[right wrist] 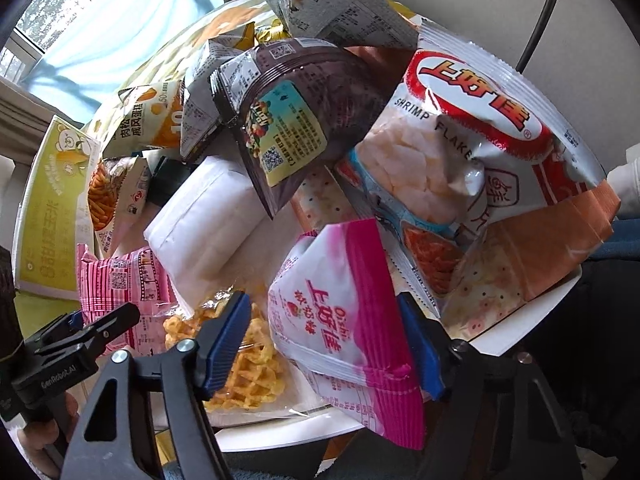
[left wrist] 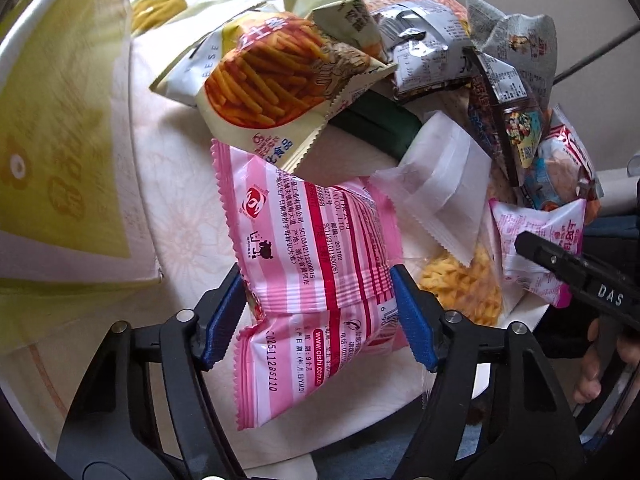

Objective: Organize snacks
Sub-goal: 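Grasp the pink striped wafer packet with the left gripper while the right gripper grasps a pink-and-white bag, then carry both pink packets over the cardboard box and open both grippers to drop them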

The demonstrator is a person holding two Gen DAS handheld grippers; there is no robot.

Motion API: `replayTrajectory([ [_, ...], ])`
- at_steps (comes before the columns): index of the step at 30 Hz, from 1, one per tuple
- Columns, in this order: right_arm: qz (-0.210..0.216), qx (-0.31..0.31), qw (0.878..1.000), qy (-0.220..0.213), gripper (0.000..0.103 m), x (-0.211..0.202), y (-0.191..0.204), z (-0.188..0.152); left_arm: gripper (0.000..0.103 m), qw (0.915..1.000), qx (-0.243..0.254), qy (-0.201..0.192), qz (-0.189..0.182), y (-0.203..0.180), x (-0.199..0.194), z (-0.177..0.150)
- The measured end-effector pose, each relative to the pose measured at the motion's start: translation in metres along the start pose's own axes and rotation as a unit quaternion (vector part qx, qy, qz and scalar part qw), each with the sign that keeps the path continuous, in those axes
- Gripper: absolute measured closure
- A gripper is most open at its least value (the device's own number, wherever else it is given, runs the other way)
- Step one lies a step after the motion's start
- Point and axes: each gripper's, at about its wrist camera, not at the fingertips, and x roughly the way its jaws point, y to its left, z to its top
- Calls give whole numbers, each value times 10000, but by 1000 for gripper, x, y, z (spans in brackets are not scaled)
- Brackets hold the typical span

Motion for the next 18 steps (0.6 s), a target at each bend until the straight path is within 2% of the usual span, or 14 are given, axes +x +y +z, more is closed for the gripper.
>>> replayTrajectory([
  [2, -21, -3, 10000, 22, 45, 2, 0, 2, 41, 10000, 38, -38, 33, -3, -1, 0],
  [8, 6, -162, 9999, 57, 55, 4, 0, 5, 43, 9996, -35, -113, 247, -7, -9, -4],
  [18, 59, -493, 9986, -202, 58, -16, 5, 6, 43, 9964, -88, -522, 667, -19, -43, -21],
])
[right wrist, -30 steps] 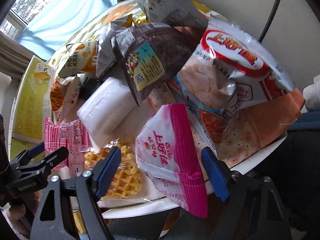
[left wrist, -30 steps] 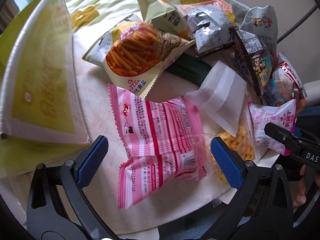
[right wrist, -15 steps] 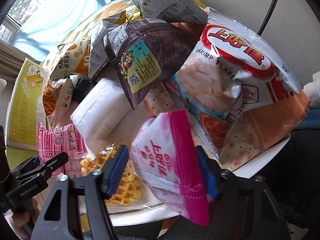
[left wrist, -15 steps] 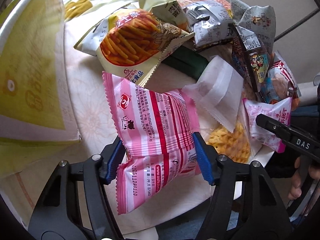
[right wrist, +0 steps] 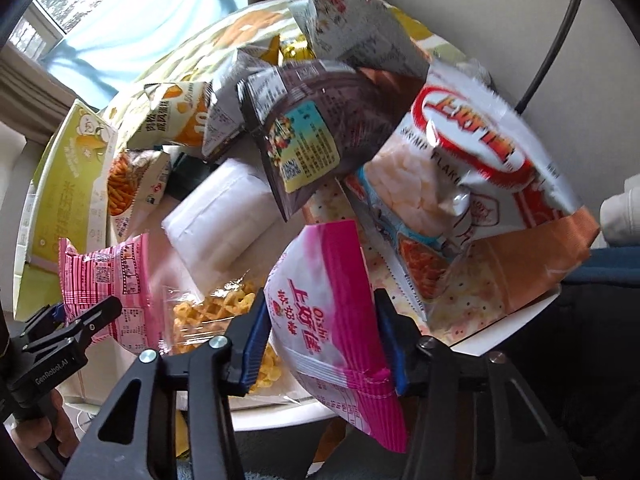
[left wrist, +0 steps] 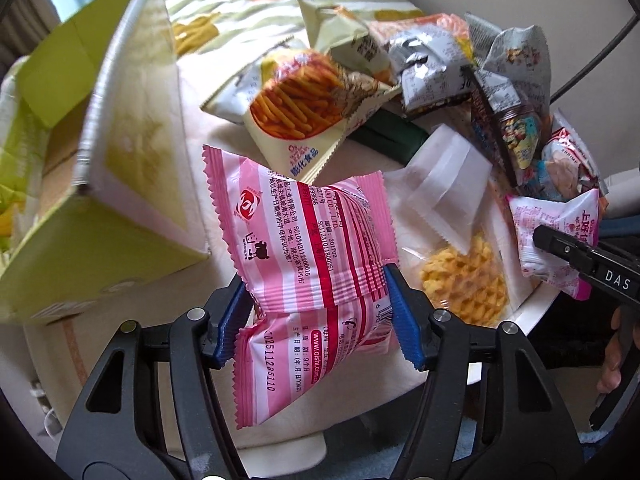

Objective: Organize snacks
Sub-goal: 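Carry both pink packets over the cardboard box and open both grippers to drop them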

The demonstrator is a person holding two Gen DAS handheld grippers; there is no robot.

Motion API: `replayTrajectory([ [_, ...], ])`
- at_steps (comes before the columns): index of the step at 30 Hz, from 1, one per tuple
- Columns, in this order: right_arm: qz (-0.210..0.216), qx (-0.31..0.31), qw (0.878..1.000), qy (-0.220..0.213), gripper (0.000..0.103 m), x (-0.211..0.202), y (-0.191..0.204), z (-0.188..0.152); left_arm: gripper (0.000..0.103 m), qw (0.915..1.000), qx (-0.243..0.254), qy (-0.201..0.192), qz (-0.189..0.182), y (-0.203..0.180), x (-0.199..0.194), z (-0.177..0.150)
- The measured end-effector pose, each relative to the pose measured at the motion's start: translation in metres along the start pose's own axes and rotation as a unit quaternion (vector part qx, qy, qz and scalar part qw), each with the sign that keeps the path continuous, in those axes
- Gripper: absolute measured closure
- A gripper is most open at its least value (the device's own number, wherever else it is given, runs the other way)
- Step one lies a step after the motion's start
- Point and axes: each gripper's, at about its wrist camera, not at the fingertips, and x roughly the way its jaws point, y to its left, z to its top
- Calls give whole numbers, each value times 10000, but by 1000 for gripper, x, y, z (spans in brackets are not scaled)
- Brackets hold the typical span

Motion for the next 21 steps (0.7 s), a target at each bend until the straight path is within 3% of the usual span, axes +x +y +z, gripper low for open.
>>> replayTrajectory([
  [6, 157, -249, 9993, -209, 58, -22, 2, 3, 43, 9990, -37, -406, 191, -7, -33, -9],
  [12, 415, -802, 9946, -520, 58, -63, 12, -7, 43, 9948, -408, -910, 199, -10, -81, -15],
  [16, 626, -1369, 9854, -794, 58, -85, 35, 6, 43, 9872, -656, -1400, 383, -4, -123, -13],
  [21, 979, -2011, 9689, -1059, 58, -104, 85, 27, 43, 9731, -1162, -1886, 635, 31, -169, -3],
])
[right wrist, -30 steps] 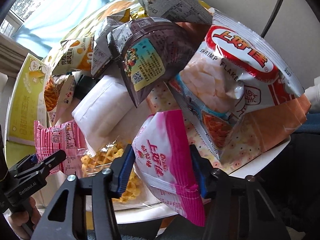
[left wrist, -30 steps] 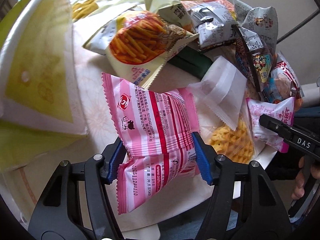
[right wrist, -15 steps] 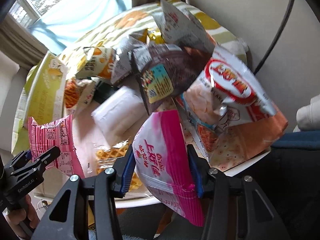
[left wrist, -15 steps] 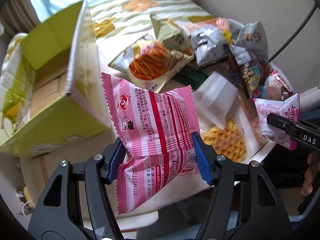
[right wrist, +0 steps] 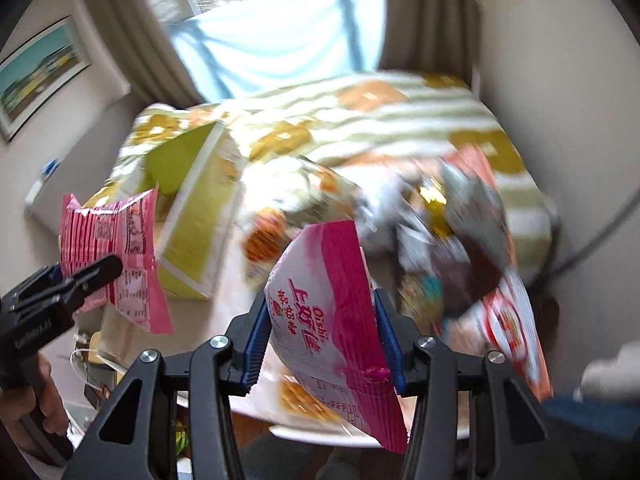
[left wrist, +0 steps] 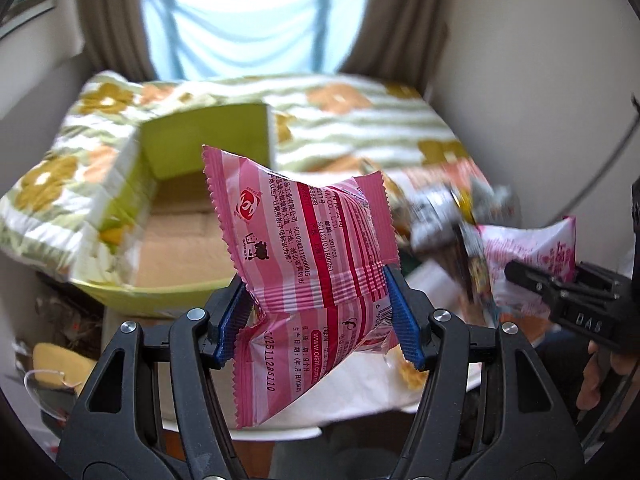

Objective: Organize snacks
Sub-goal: 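Carry both pink packets over the cardboard box and open both grippers to drop them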

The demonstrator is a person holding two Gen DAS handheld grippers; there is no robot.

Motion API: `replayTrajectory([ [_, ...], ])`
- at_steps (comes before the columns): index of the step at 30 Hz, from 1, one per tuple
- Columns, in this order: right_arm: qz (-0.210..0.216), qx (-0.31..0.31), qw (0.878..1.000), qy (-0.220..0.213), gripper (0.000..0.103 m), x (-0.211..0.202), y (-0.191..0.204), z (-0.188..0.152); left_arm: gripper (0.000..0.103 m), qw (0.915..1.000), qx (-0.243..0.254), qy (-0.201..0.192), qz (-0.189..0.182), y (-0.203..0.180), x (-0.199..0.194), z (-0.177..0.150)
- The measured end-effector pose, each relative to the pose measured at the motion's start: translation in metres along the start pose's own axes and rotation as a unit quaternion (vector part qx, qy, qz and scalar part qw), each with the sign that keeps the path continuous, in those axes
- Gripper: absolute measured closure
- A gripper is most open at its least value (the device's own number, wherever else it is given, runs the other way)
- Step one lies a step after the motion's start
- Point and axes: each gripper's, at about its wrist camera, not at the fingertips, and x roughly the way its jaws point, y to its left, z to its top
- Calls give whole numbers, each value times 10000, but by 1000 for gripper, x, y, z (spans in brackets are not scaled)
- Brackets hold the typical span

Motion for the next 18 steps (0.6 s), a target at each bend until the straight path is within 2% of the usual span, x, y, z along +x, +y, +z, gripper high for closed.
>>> replayTrajectory([
  [4, 302, -353, 9988, -152, 58, 3, 37, 27, 43, 9988, -214, -277, 336, 38, -11, 29],
  [8, 558, -599, 9964, -216, 58, 17, 79, 50, 43, 9970, -429, -341, 545, 80, -8, 47],
  [13, 845, -772, 9934, -125, 58, 53, 130, 77, 43, 9956, -523, -81, 769, 137, 18, 62],
  [18, 945, -888, 9915, 54, 58, 88, 172, 92, 43, 9946, -598, 309, 785, 175, 61, 63],
])
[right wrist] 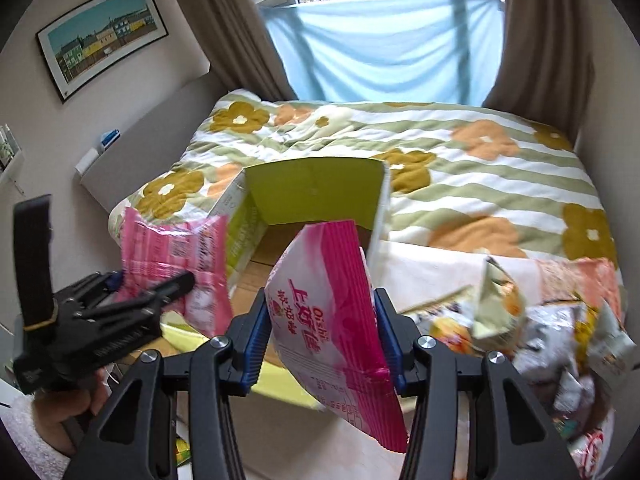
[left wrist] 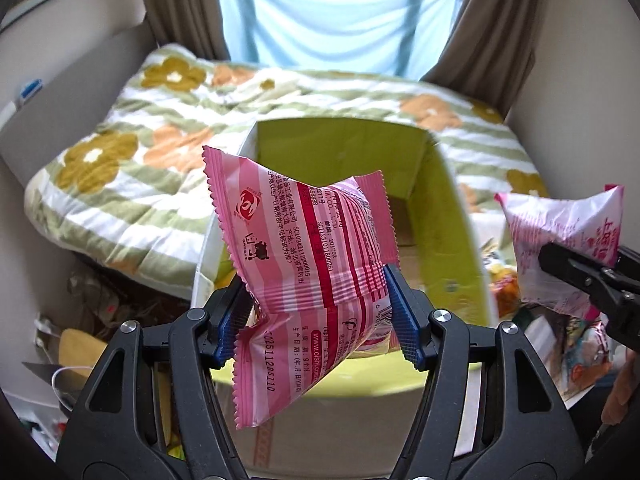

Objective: Organize snacks
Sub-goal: 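Carry both pink packets over the cardboard box and open both grippers to drop them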

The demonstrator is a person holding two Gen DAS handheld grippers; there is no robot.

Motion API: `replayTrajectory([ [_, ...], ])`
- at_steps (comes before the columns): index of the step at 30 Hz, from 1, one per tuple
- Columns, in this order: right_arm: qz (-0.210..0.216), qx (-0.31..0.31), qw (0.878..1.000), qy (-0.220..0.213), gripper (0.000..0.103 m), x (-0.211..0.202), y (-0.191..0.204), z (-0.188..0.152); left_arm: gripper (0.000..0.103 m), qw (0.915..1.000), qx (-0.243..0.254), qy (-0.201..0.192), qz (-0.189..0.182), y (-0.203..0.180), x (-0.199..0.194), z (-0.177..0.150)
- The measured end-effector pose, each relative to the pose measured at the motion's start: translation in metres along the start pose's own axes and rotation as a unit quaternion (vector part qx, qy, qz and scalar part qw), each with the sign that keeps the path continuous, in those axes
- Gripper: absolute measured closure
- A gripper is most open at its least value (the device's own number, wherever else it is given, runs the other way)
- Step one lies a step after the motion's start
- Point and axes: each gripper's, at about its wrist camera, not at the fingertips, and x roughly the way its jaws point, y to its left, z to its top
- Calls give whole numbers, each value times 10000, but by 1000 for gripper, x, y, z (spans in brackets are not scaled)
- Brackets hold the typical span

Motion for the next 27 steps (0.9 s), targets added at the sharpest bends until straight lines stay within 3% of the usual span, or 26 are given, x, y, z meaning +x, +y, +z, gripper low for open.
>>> replayTrajectory([
  [7, -150, 59, 9992, 372, 58, 47, 21, 9, 43, 9983, 212, 528, -157, 9, 54, -1],
  [13, -296, 247, 9972, 638, 58, 72, 15, 9, 36, 9955, 719, 611, -40, 2, 74, -3],
  [15, -315, 263, 9969, 675, 58, 74, 12, 10, 4, 9948, 808, 614, -77, -5, 73, -4],
  [16, -307, 262, 9969, 672, 58, 75, 11, 11, 0, 9953, 800, 550, -68, -5, 72, -4],
  [27, -366, 18, 9957, 854, 58, 78, 13, 10, 0, 9992, 286, 206, 162, 16, 33, -19],
])
